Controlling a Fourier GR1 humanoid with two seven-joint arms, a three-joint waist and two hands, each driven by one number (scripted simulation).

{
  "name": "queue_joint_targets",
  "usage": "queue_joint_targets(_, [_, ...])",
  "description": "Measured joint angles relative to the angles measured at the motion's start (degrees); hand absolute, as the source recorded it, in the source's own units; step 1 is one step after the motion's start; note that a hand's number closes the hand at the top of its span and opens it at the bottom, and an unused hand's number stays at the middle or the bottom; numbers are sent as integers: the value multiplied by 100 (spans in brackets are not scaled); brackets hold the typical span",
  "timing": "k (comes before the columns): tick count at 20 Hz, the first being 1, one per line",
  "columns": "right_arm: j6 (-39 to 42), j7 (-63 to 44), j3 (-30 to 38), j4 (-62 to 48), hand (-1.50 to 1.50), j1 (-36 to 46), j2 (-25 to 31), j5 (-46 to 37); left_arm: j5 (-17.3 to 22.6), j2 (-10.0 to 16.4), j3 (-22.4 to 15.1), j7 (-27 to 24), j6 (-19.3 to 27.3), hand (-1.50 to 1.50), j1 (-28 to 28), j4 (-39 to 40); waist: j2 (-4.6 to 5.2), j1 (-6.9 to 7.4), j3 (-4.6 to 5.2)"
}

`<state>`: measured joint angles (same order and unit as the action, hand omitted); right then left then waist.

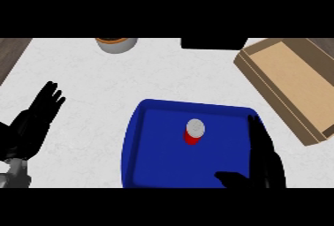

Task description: Pick the can from the tray and place it in the cardboard box

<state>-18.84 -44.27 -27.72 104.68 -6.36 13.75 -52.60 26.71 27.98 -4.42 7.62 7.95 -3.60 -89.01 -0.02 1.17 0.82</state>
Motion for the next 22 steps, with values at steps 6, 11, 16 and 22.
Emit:
queue_joint_targets(6, [1666,-1787,-225,182,-150,1031,-827,-305,26,-16,-27,150,-5,0,-52,-114,-1,53,-35])
queue_joint_targets(11, [2194,-2435,-268,87,-150,1778,-1157,-26,-34,-48,-8,154,27,0,-50,-118,0,24,-56])
queue_joint_targets(16, [2466,-2638,-207,-46,-150,2060,-1247,278,-12,-24,89,210,22,0,23,-232,-10,-17,-66])
queue_joint_targets(22, [2609,-2716,-78,-255,-150,2338,-1277,502,-37,-58,141,172,-45,0,153,-279,-11,-53,-70])
